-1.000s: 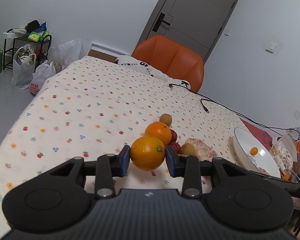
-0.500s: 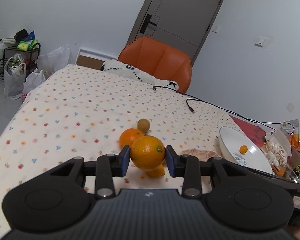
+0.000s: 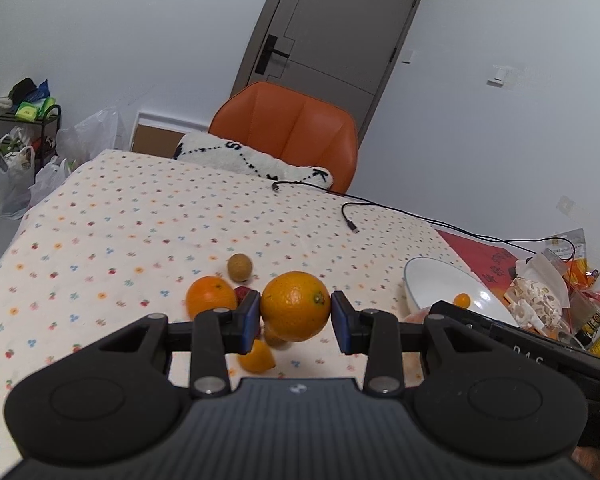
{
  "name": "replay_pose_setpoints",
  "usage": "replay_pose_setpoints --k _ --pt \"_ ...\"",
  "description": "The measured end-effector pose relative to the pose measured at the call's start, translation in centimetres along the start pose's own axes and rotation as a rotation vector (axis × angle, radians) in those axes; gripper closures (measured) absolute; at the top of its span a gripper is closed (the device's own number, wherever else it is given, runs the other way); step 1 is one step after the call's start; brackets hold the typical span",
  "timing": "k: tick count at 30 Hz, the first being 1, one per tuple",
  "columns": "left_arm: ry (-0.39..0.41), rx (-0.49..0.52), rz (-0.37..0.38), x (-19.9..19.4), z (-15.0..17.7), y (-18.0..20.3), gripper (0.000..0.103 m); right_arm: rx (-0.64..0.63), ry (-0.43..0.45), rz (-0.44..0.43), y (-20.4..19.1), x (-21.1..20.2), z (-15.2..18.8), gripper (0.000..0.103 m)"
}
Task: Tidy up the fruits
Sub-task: 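Lift the second pomelo segment with the right gripper toward the plate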
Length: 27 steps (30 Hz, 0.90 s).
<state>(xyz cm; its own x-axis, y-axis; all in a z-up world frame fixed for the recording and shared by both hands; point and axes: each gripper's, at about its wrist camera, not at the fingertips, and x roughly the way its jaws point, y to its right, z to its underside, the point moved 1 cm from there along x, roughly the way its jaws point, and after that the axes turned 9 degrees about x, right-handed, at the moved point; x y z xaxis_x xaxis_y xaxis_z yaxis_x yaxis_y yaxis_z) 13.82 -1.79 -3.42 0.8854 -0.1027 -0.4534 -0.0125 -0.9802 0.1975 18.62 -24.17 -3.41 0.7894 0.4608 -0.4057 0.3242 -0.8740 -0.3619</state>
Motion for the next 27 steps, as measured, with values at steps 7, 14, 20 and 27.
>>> replay_pose_setpoints --k 7,14,20,27 --pt "0.007 0.015 0.006 0.0 -0.3 0.9 0.067 0.003 0.022 -0.006 0.5 -0.7 -0.2 0.093" --pt "0.019 0.03 0.014 0.2 -0.9 1.7 0.067 0.008 0.064 0.014 1.4 -1.8 -1.5 0.093" --pt "0.035 0.053 0.034 0.6 -1.9 3.1 0.067 0.021 0.104 0.046 3.1 -2.6 -2.9 0.093" --pt "0.032 0.074 0.057 1.7 -2.5 4.6 0.067 0.033 0.145 0.097 5.5 -3.2 -4.2 0.093"
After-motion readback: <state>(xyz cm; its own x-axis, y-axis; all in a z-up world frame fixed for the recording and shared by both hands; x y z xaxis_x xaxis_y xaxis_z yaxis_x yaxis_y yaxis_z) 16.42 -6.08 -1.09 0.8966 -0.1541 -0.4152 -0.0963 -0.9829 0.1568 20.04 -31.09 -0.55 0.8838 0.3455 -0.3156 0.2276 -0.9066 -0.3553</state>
